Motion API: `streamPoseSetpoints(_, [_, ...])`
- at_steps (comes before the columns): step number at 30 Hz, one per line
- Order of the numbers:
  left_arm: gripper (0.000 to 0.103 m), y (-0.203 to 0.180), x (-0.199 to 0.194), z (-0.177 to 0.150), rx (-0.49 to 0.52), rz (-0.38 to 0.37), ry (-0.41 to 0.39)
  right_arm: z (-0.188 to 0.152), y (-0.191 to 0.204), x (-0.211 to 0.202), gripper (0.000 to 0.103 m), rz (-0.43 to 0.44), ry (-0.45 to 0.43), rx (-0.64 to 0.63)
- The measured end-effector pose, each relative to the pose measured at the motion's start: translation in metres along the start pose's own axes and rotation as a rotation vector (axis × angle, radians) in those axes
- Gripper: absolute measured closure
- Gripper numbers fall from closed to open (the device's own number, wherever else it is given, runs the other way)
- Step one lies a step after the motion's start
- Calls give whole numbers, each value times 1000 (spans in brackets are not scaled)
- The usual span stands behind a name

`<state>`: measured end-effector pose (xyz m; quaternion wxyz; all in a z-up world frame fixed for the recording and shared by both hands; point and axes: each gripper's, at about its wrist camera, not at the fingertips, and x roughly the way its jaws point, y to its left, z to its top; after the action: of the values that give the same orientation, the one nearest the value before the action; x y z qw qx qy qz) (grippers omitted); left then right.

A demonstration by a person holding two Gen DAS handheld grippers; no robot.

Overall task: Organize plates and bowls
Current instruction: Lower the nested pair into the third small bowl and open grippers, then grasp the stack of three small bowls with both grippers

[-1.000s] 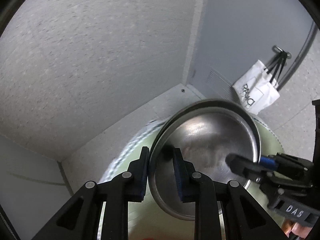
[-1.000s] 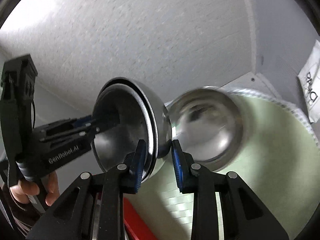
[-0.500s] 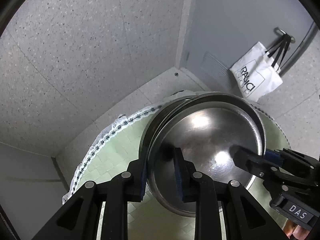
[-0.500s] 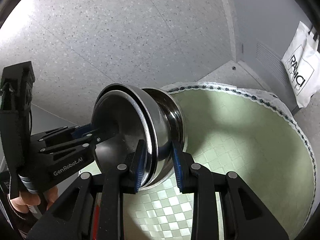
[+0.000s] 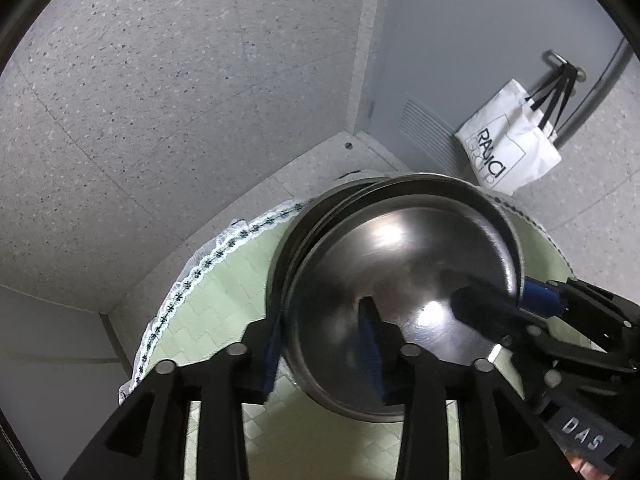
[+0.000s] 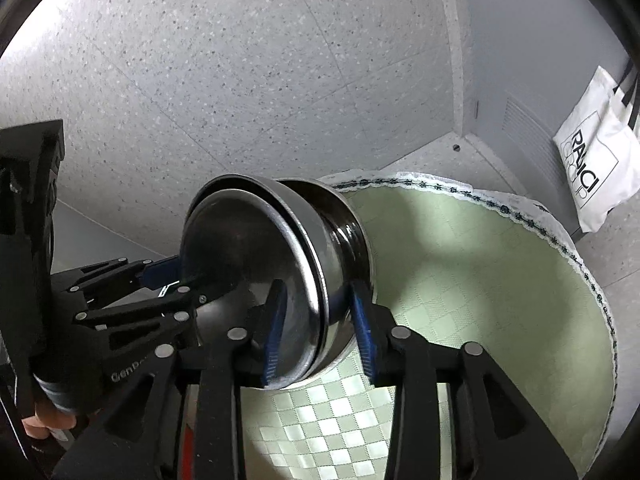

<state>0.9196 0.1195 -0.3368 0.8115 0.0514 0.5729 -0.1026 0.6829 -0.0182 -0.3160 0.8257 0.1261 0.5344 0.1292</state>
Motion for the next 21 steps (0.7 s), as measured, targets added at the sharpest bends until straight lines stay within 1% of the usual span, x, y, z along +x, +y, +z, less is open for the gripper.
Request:
streamPoseSetpoints(2, [65, -2, -3, -2, 5, 15, -2, 1, 1, -1, 63, -8, 3, -1])
streamPoseSetpoints(5, [64, -4, -8, -2, 8, 19, -11, 3, 1, -4, 61, 8, 5, 18])
streamPoseSetpoints(6, [64, -5, -10, -2, 7, 18, -15, 3, 1, -6, 58, 3, 0, 18])
streamPoseSetpoints(7, [63, -4, -12, -3, 8, 14, -21, 4, 1, -7, 57, 1, -5, 17])
streamPoseSetpoints(9, [60, -5, -16, -3, 11, 15, -31, 5, 1, -9, 56, 7, -8, 19])
streamPoseSetpoints(11, [53, -3, -20, -5, 9, 11, -38, 6, 0, -13, 54, 10, -16, 19])
streamPoseSetpoints(12, [50, -2, -24, -6, 9, 6, -47, 6, 0, -16, 51, 12, -21, 20])
streamPoseSetpoints(13, [44, -1, -28, -6, 6, 3, -60, 6, 0, -20, 49, 14, -32, 21])
streamPoseSetpoints(14, [41, 1, -31, -6, 2, 3, -71, 7, -1, -24, 45, 12, -42, 22])
streamPoseSetpoints(15, [39, 3, -37, -7, -9, 6, -90, 8, -2, -28, 39, 4, -57, 21])
streamPoseSetpoints(16, [34, 7, -42, -7, -19, 5, -107, 9, -3, -32, 34, -8, -69, 18])
streamPoseSetpoints(17, [28, 11, -46, -7, -31, 4, -124, 10, -4, -34, 24, -23, -78, 14])
streamPoseSetpoints(18, [25, 15, -48, -7, -40, 9, -132, 11, -5, -36, 21, -33, -84, 14])
streamPoseSetpoints(19, [23, 20, -48, -8, -54, 19, -137, 12, -9, -35, 21, -34, -84, 23])
streamPoseSetpoints(21, [23, 26, -42, -10, -66, 23, -120, 14, -18, -31, 21, -35, -70, 46])
